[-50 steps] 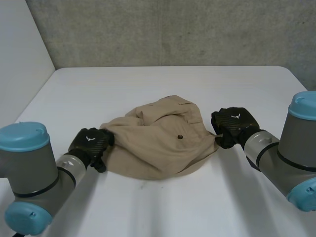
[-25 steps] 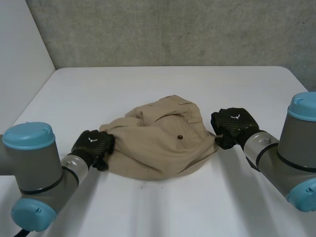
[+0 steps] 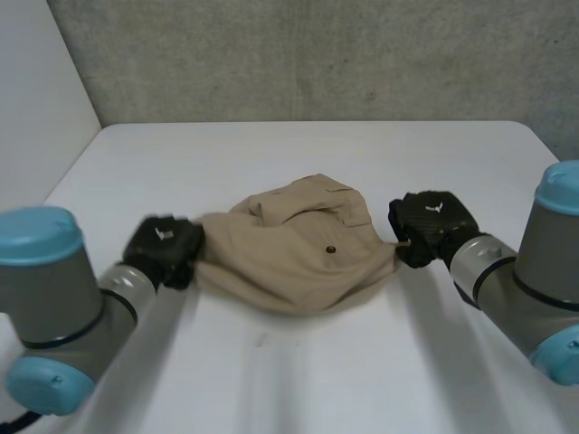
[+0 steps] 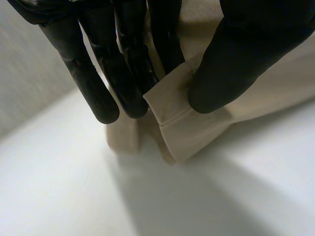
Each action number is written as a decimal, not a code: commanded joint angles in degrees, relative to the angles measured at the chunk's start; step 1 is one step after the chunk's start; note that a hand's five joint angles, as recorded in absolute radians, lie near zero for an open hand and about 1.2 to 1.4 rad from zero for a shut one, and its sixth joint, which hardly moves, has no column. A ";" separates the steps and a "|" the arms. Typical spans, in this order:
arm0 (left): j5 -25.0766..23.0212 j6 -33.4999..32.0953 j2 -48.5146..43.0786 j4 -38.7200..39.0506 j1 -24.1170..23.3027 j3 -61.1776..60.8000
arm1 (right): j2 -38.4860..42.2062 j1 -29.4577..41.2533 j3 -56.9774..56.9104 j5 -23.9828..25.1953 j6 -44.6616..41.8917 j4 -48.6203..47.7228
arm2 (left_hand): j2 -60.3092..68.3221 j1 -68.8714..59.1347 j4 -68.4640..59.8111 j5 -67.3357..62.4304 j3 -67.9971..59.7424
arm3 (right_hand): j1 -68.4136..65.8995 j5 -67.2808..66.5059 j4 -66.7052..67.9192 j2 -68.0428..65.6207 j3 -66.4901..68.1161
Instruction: Fold the shorts.
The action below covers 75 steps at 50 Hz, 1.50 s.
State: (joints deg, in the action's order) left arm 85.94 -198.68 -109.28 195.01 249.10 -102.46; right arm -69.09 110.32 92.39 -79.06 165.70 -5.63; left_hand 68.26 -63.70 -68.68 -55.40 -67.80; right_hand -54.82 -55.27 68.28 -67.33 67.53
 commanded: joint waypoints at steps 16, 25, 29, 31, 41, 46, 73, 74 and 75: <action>2.74 6.81 43.62 -6.21 0.24 16.32 | -32.95 -0.37 -16.00 -0.65 -3.98 11.16 | 11.74 -16.30 -11.32 -14.60 -12.20 | -25.18 -14.73 11.72 -12.67 12.47; 4.24 9.98 44.68 -13.60 -0.73 26.00 | -34.63 -0.63 -24.80 -0.83 -4.07 19.96 | 11.74 -16.30 -11.32 -14.60 -12.20 | -25.18 -14.73 11.72 -12.67 12.47; 4.15 9.90 43.19 -14.65 -0.64 24.77 | -34.01 -1.42 -24.72 -0.30 -4.24 22.07 | 11.74 -16.30 -11.32 -14.60 -12.20 | -25.18 -14.73 11.72 -12.67 12.47; 4.06 9.90 39.96 -14.92 -0.38 22.32 | -32.27 -1.77 -23.49 0.13 -4.42 22.77 | 11.74 -16.30 -11.32 -14.60 -12.20 | -25.18 -14.73 11.72 -12.67 12.47; 4.06 9.10 18.86 -13.43 -0.37 18.88 | -14.25 -0.11 -19.35 -0.39 -7.76 22.16 | 11.74 -16.30 -11.32 -14.60 -12.20 | -25.18 -14.73 11.72 -12.67 12.47; 4.06 7.97 4.38 -8.43 0.15 24.84 | -3.36 1.48 -21.89 -1.00 -8.73 19.19 | 11.74 -16.30 -11.32 -14.60 -12.20 | -25.18 -14.73 11.72 -12.67 12.47; 4.94 -2.67 -32.22 15.75 -1.08 56.32 | 21.36 2.97 -31.48 -8.12 -16.81 -17.84 | -58.26 53.70 58.68 55.40 57.80 | 44.82 55.27 -58.28 57.33 -57.53; 4.94 -2.76 -32.13 16.19 -1.08 56.15 | 21.27 2.97 -31.22 -8.21 -16.81 -17.66 | -58.26 53.70 58.68 55.40 57.80 | 44.82 55.27 -58.28 57.33 -57.53; 5.03 -2.76 -32.04 16.45 -1.08 55.80 | 20.66 3.06 -30.35 -8.30 -16.73 -17.14 | -58.26 53.70 58.68 55.40 57.80 | 44.82 55.27 -58.28 57.33 -57.53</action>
State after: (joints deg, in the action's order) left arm 90.95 -199.39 -140.73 207.52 248.06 -45.25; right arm -48.97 113.11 61.26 -88.12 150.23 -26.06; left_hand 28.68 -23.43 -29.83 -19.09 -29.16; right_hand -11.61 -4.31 13.67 -13.17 13.22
